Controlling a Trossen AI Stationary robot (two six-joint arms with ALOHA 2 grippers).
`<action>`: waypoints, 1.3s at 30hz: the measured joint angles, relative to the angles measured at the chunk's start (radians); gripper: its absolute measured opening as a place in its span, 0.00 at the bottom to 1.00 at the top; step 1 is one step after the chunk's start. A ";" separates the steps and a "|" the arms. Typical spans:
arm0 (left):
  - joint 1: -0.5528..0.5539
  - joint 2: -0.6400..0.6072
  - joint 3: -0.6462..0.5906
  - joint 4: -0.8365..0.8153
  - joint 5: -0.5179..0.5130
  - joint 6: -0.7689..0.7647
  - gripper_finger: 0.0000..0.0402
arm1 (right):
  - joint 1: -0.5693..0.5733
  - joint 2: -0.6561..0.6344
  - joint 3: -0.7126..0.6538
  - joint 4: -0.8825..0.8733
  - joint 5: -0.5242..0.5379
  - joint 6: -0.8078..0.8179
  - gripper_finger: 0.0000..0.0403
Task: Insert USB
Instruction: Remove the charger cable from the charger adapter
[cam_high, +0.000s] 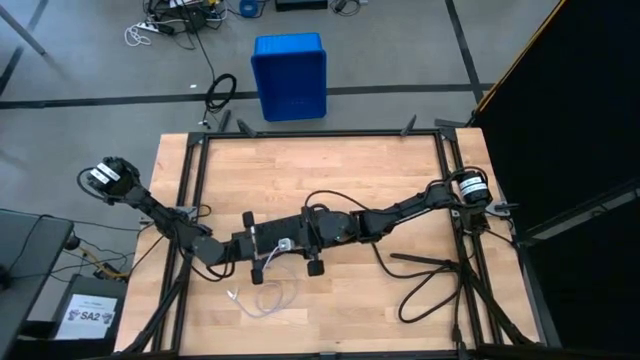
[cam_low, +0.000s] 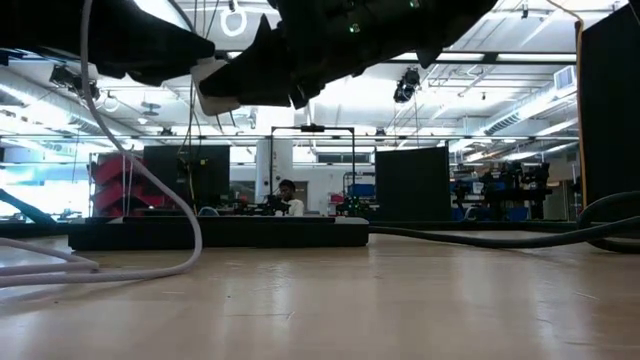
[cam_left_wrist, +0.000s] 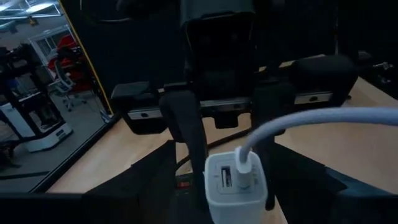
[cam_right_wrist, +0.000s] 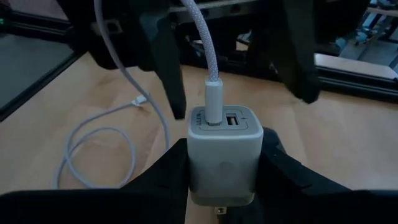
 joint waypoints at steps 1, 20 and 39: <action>0.001 0.000 0.000 0.001 0.000 0.001 0.53 | 0.000 0.000 0.000 0.000 0.000 0.000 0.28; 0.007 0.000 0.000 -0.027 0.004 -0.024 0.14 | -0.001 0.000 0.000 0.003 0.007 0.003 0.28; 0.004 0.002 0.007 0.021 -0.006 0.031 0.01 | -0.007 -0.007 0.004 -0.045 0.071 0.021 0.28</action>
